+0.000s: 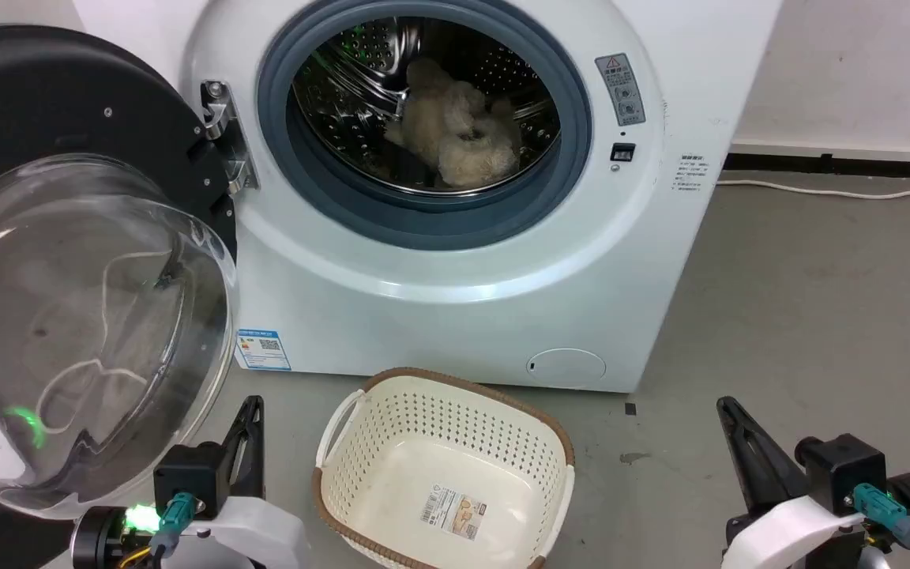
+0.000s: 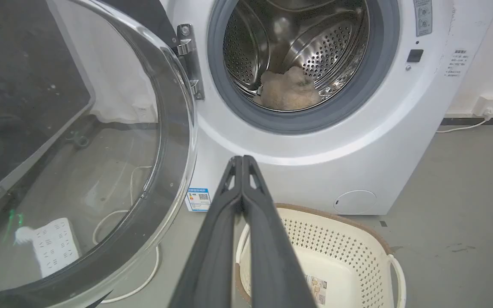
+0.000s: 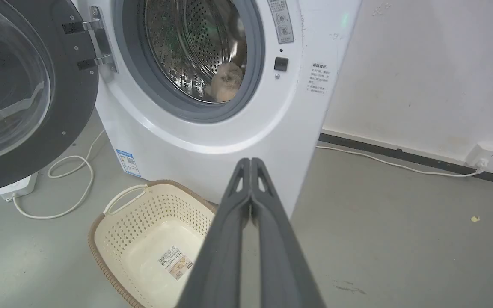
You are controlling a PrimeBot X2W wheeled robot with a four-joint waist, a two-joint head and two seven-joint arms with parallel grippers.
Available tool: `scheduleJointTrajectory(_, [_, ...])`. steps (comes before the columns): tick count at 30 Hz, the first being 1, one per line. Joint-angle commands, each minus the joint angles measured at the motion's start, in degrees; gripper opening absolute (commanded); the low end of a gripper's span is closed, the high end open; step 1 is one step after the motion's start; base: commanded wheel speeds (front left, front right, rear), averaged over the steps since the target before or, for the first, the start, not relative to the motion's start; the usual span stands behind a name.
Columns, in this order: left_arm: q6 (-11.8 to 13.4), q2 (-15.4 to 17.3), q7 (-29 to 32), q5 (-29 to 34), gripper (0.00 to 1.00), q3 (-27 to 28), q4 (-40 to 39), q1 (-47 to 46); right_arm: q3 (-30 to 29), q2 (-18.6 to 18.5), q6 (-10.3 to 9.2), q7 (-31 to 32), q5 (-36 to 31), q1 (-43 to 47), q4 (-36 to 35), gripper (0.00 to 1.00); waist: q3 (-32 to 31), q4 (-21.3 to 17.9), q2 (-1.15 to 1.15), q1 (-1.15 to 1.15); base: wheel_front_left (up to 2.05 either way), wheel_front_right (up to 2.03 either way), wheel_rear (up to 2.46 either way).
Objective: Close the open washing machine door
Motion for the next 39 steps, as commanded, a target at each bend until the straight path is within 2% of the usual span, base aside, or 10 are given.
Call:
scheduleJointTrajectory(1, [0.16,0.00,0.02,0.15,0.00,0.04,-0.25,-0.42,-0.04,0.24,0.06,0.03,-0.29,-0.79,-0.27,0.00,0.00,0.00,0.00,0.00,0.00,0.00,0.00])
scheduleJointTrajectory(21, [0.16,0.00,0.02,0.15,0.00,0.04,-0.25,-0.42,-0.04,0.24,0.06,0.03,-0.29,-0.79,-0.27,0.00,0.00,0.00,0.00,0.00,0.00,0.00,0.00])
scheduleJointTrajectory(22, [-0.01,0.00,-0.03,0.00,1.00,-0.01,0.01,0.00,-0.01,-0.01,0.00,-0.02,0.05,0.01,0.01,1.00,0.00,0.00,0.00,0.00,0.00,0.00,0.00])
scheduleJointTrajectory(39, [0.03,0.26,-2.08,0.10,1.00,-1.70,0.60,-0.10,-0.59,-0.15,0.01,-1.98,1.17,0.85,0.38,1.00,-0.49,1.49,0.00,0.00,0.00,0.00,0.00])
